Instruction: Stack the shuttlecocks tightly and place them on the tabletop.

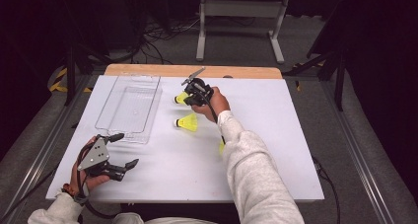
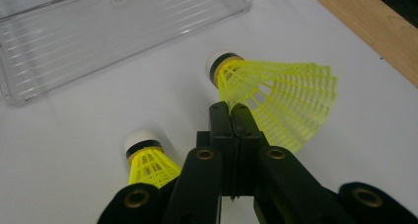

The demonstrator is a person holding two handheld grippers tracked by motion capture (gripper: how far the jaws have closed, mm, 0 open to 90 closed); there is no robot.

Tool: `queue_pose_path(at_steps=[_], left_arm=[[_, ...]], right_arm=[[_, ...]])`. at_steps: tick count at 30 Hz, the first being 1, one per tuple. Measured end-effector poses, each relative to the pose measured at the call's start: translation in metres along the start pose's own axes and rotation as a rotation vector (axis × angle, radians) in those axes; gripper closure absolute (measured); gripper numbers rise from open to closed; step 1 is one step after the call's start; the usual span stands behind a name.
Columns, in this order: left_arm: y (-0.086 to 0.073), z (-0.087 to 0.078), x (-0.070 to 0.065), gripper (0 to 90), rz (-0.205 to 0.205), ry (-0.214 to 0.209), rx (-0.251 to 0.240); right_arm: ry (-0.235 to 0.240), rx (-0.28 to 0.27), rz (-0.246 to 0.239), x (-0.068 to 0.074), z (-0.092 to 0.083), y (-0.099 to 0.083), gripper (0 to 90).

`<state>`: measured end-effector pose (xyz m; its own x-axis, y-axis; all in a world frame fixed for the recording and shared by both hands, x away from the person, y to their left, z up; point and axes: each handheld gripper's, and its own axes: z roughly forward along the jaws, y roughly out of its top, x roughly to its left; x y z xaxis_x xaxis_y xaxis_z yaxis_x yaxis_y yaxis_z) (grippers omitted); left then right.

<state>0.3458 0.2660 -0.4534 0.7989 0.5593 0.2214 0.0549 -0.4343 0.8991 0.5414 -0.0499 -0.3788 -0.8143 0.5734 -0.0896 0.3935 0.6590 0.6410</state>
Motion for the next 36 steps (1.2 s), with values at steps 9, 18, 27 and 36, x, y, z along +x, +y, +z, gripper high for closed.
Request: queue_pose_path(at_steps=[9,18,27,36], left_arm=[[0.000,0.000,0.001,5.8,-0.004,0.002,0.001],[-0.001,0.002,0.000,5.8,-0.003,0.006,0.007],[-0.001,0.002,0.001,5.7,-0.005,0.006,0.011],[-0.001,0.003,0.000,5.7,-0.002,0.006,0.013]], right_arm=[[-0.038,-0.037,-0.016,-0.006,-0.025,-0.011,90.0],[-0.045,-0.077,0.012,-0.015,-0.052,-0.035,90.0],[-0.026,-0.099,0.020,-0.015,-0.071,-0.060,90.0],[0.020,-0.112,-0.002,-0.003,-0.076,-0.078,90.0]])
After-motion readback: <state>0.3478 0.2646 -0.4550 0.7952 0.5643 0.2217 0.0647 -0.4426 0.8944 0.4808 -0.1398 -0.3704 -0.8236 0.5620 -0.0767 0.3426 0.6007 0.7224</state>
